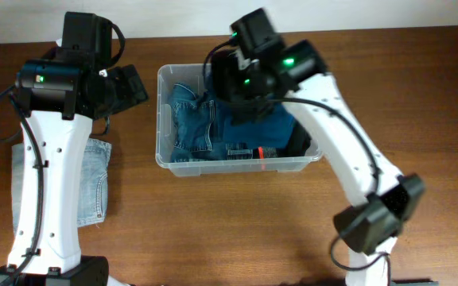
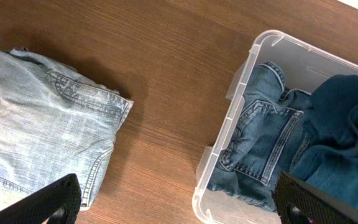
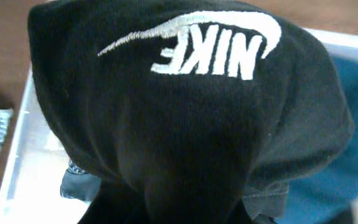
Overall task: Pack container
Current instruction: 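Lift the black Nike shirt and carry it over the bin, then lower the black Nike shirt into the bin and release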
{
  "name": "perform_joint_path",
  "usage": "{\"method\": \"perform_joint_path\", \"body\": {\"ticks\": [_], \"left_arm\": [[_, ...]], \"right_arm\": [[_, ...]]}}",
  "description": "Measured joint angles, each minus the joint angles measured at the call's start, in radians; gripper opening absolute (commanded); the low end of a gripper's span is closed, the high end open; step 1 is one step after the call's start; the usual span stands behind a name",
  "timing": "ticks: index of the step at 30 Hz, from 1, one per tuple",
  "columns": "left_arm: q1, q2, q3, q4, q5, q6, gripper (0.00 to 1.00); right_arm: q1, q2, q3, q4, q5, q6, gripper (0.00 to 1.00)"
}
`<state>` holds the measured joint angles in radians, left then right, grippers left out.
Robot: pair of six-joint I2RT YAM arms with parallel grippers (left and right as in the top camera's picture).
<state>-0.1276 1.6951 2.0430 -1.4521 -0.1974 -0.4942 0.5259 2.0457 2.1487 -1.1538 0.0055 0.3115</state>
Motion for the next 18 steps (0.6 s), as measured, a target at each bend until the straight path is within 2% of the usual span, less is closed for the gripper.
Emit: {"method": "perform_joint_path", "body": {"ticks": [11,16,17,18], "left_arm": [[0.000,0.000,0.000,0.000,0.000,0.000,0.99],[0.000,0.000,0.000,0.000,0.000,0.000,0.99],[0.000,0.000,0.000,0.000,0.000,0.000,0.99],[0.000,0.000,0.000,0.000,0.000,0.000,0.99]], "right_arm": [[0.145,0.159,0.000,0.050,0.002,0.020,0.05],[0.146,0.222,0.000,0.050,0.000,0.047,0.05],[0.145,0.236,0.000,0.050,-0.004,0.051,0.05],[0.145,0.252,0.000,0.049,-0.008,0.054,0.10]]}}
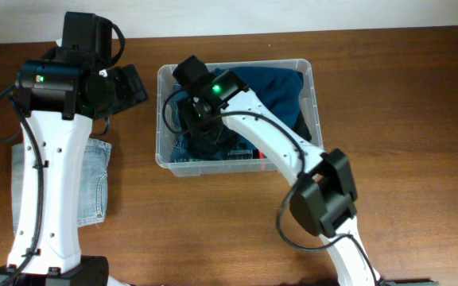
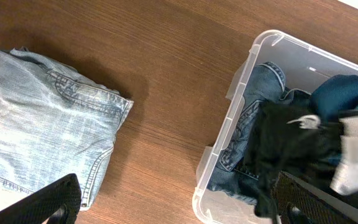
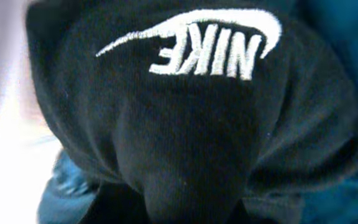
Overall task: Pack container
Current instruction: 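Lower the black Nike shirt into the bin and release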
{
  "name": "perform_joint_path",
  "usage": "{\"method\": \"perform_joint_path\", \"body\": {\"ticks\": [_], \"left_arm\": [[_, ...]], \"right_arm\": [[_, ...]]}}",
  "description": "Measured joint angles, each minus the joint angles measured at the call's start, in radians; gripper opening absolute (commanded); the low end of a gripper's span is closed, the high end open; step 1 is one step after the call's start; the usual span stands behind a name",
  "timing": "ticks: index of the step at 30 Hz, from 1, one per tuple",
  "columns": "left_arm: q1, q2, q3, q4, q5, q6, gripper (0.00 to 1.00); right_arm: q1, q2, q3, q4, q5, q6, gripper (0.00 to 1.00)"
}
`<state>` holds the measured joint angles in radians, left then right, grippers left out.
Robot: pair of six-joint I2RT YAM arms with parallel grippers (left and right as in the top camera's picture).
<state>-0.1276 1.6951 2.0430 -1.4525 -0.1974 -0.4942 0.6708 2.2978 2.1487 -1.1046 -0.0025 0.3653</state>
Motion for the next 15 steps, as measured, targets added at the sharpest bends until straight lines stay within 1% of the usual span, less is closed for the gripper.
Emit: {"method": "perform_joint_path", "body": {"ticks": [1,2,3,6,8,10,11,15], "left_arm": [[0.000,0.000,0.000,0.000,0.000,0.000,1.00],[0.000,0.000,0.000,0.000,0.000,0.000,0.99],[0.000,0.000,0.000,0.000,0.000,0.000,0.99],[0.000,0.000,0.000,0.000,0.000,0.000,0.99],[0.000,0.000,0.000,0.000,0.000,0.000,0.99],[0.000,0.000,0.000,0.000,0.000,0.000,0.99],[0.000,0.000,0.000,0.000,0.000,0.000,0.99],[0.000,0.000,0.000,0.000,0.000,0.000,0.99]], "right_arm": [[0.000,0.015,0.000,0.001,-0.003,0.005,0.30],[0.000,0.023,0.000,0.001,-0.003,0.005,0.35],[0.000,0.030,0.000,0.002,-0.002,0.008,0.43],[-0.002,0.034,0.000,-0.001,-0.006,0.004,0.58],[-0.002,0.034,0.000,-0.003,-0.007,-0.003,0.75],[-0.002,0.033,0.001,-0.006,-0.007,-0.007,0.87],[-0.002,0.031,0.003,-0.006,-0.008,-0.010,0.90],[-0.002,-0.003,0.019,-0.007,0.003,-0.024,0.91]]}}
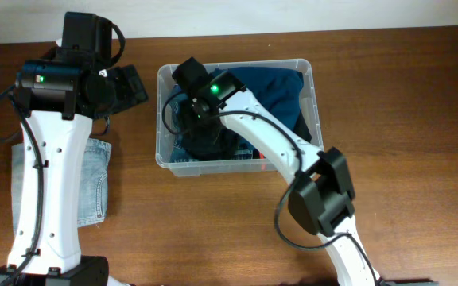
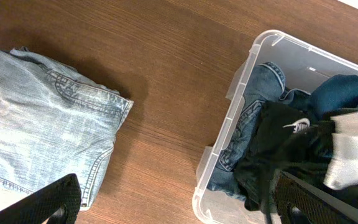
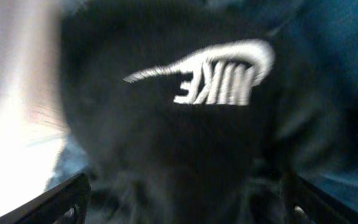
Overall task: Pack container
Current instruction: 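Lower the black Nike shirt into the bin and release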
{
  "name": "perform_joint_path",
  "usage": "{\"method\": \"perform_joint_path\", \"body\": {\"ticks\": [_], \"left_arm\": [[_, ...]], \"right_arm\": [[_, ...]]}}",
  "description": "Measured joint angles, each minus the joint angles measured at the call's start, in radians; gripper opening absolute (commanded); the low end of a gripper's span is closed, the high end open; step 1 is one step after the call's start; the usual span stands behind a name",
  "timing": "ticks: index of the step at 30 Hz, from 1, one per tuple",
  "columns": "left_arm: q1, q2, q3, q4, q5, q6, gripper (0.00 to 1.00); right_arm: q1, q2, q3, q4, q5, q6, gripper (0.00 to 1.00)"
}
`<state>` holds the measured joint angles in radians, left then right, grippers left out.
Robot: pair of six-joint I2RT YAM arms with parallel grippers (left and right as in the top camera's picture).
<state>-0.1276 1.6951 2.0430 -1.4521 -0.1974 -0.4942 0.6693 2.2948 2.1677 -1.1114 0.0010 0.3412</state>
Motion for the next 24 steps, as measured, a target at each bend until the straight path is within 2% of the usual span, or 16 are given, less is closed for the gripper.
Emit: {"method": "perform_joint_path", "body": {"ticks": [3,5,6,7,8,9,10,19,24], "left_arm": [[0.000,0.000,0.000,0.000,0.000,0.000,0.99],[0.000,0.000,0.000,0.000,0.000,0.000,0.99],[0.000,0.000,0.000,0.000,0.000,0.000,0.99],[0.000,0.000,0.000,0.000,0.000,0.000,0.99],[0.000,0.000,0.000,0.000,0.000,0.000,0.99],[0.000,0.000,0.000,0.000,0.000,0.000,0.99],[0.000,0.000,0.000,0.000,0.000,0.000,0.99],[0.000,0.000,0.000,0.000,0.000,0.000,0.99],[0.000,0.000,0.000,0.000,0.000,0.000,0.99]], "right_arm": [[0.000,-0.061,0.013,-0.003,0.023,-0.006,0.86],[0.000,-0.097,0.020,-0.011,0.029,-0.007,0.73],[0.000,-0.118,0.026,-0.016,0.035,-0.005,0.64],[0.000,-0.132,0.031,-0.025,0.037,-0.005,0.50],[0.000,-0.143,0.034,-0.033,0.040,-0.004,0.27],[0.000,-0.149,0.035,-0.040,0.042,-0.011,0.08],[0.000,-0.152,0.035,-0.043,0.044,-0.014,0.04],[0.000,-0.149,-0.076,0.002,0.043,-0.002,0.04],[0.000,-0.147,-0.239,0.180,0.002,0.000,0.04]]}}
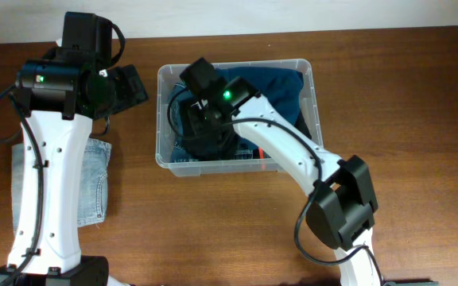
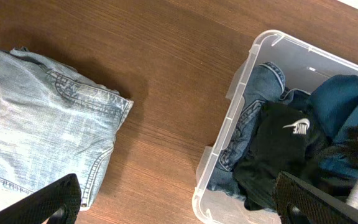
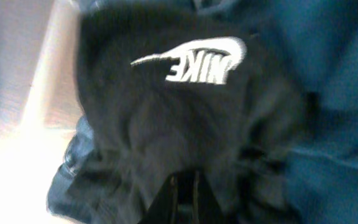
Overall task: Pack container
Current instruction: 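Lower the black Nike shirt into the bin and release, then raise the right gripper out of the bin and move right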
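A clear plastic bin (image 1: 164, 77) stands on the wooden table at centre back. In it lie dark blue jeans (image 2: 252, 121), a teal garment (image 1: 278, 86) and on top a black Nike garment (image 3: 185, 118), spread over the bin's left front part (image 2: 277, 152). My right gripper (image 3: 186, 193) hovers just over the black garment with its fingers together and nothing between them; the view is blurred. My left gripper (image 2: 179, 208) stands open above the bare table to the left of the bin (image 1: 127, 86), holding nothing.
Folded light blue jeans (image 1: 94, 181) lie on the table at the left, partly under my left arm (image 2: 42, 118). A small red mark (image 1: 258, 152) shows at the bin's front wall. A light wall borders the table's far edge.
My right gripper, then open wide close over the black garment, is now shut and a little higher. The garment lies loose in the bin. The left arm has not moved.
My right gripper held the black Nike garment above the bin's middle. Then it held it low over the bin's left part. Then its fingers stood open with the garment lying in the bin, and now they are shut and empty above it.
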{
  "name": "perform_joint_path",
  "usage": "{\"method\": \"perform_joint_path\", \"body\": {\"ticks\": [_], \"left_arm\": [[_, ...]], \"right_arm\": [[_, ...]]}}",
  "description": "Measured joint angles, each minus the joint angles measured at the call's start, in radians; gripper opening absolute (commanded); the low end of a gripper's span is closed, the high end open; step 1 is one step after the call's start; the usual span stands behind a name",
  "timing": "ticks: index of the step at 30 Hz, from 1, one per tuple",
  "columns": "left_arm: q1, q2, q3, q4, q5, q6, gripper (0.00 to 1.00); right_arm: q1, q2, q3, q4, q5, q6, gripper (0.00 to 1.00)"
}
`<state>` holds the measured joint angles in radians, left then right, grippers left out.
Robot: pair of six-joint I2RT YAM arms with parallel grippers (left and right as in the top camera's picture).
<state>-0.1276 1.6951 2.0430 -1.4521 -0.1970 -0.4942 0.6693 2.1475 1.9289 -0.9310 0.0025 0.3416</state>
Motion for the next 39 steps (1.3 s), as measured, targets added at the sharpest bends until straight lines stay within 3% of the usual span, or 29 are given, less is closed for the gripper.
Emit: {"method": "perform_joint_path", "body": {"ticks": [6,11,14,16,19,26,27,32,39], "left_arm": [[0.000,0.000,0.000,0.000,0.000,0.000,0.99],[0.000,0.000,0.000,0.000,0.000,0.000,0.99],[0.000,0.000,0.000,0.000,0.000,0.000,0.99],[0.000,0.000,0.000,0.000,0.000,0.000,0.99],[0.000,0.000,0.000,0.000,0.000,0.000,0.99],[0.000,0.000,0.000,0.000,0.000,0.000,0.99],[0.000,0.000,0.000,0.000,0.000,0.000,0.99],[0.000,0.000,0.000,0.000,-0.001,0.000,0.99],[0.000,0.000,0.000,0.000,0.000,0.000,0.99]], "right_arm": [[-0.003,0.000,-0.213,0.269,-0.034,0.002,0.04],[-0.010,-0.018,-0.277,0.336,-0.046,-0.001,0.04],[-0.018,-0.021,-0.271,0.316,-0.058,-0.015,0.13],[-0.027,-0.024,-0.234,0.232,-0.073,-0.032,0.25],[-0.051,-0.043,-0.155,0.080,-0.081,-0.056,0.31],[-0.202,-0.216,0.029,-0.144,-0.060,-0.077,0.96],[-0.240,-0.255,0.043,-0.171,-0.052,-0.077,0.99],[-0.465,-0.403,0.072,-0.330,-0.012,-0.082,0.99],[-0.737,-0.393,0.071,-0.447,0.023,-0.084,0.99]]}}
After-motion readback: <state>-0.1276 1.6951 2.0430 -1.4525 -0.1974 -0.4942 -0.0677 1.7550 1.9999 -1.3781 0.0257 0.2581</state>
